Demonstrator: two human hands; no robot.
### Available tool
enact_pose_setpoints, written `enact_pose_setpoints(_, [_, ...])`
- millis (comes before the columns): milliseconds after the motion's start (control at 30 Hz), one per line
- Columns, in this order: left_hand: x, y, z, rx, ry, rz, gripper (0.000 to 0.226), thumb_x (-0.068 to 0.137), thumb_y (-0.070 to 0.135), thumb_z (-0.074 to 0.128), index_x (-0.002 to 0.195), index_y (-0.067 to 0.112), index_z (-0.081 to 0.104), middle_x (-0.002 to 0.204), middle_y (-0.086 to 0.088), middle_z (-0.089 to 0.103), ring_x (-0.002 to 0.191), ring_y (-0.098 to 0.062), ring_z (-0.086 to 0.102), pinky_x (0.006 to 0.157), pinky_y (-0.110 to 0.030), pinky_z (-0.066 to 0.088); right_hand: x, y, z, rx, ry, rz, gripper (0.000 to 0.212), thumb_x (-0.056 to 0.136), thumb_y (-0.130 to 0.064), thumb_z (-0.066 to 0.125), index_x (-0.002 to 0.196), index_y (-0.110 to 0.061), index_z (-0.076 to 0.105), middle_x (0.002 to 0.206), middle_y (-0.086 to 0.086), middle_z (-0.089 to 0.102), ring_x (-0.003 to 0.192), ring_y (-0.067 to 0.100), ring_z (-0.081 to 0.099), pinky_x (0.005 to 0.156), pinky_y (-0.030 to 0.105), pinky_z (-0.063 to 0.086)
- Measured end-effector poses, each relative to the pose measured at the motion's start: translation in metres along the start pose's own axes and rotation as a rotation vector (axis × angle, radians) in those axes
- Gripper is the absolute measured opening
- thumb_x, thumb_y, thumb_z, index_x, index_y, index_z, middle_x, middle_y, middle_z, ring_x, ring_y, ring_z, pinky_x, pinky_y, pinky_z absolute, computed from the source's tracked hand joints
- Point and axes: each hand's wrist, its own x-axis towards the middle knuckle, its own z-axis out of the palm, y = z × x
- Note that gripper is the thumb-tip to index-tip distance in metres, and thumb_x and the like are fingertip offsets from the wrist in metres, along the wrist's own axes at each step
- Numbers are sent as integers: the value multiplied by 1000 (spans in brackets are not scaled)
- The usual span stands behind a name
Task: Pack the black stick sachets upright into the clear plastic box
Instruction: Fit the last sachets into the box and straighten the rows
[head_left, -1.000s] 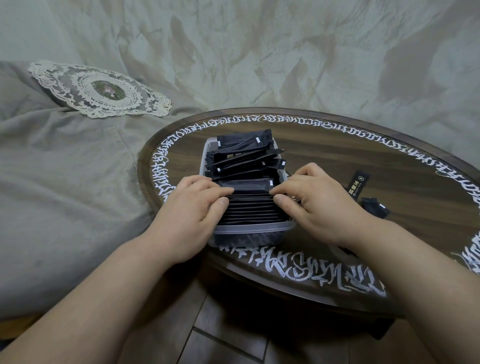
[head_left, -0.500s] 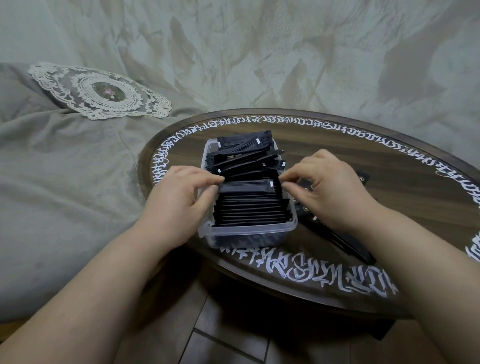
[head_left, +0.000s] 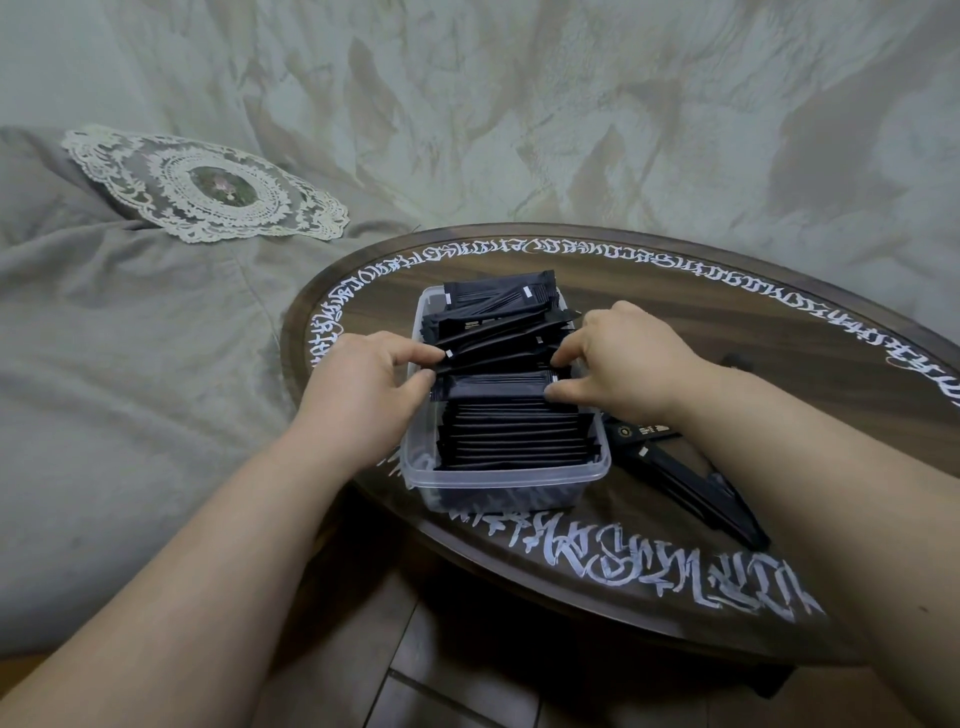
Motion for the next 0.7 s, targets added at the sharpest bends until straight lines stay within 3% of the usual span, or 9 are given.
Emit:
enact_pose_setpoints(233, [3,-2,3,-1,60,14,22,86,24,68,108,28,69,113,6,65,112,-19,54,97,-30,39,2,-1,-1,82,36,4,17,84,-43,66,89,-27,67,72,-15,42,96,18,44,74,30,40])
enact_pose_setpoints(400, [3,0,4,-77,85,61,38,79,25,76,114,30,61,112,13,55,96,-2,49,76,-7,31,-14,3,-1,145,149,-10,10,84,-38,67,79,-28,69,71,-11,44,87,15,43,70,29,37])
enact_pose_setpoints(567, [15,6,-1,52,-29,151,58,76,34,78,129,32,55,127,7,53,113,-13,51,96,-25,38,-13,2,2,143,186,14,14,85,-39,66,81,-25,69,76,-9,47,88,16,44,73,31,43])
enact_pose_setpoints(700, [33,12,-3,218,-134,225,63,74,46,77,131,34,55,129,5,53,120,-17,45,101,-29,34,-5,3,1,99,252,45,15,86,-36,63,82,-23,69,82,-6,50,92,18,46,72,31,44])
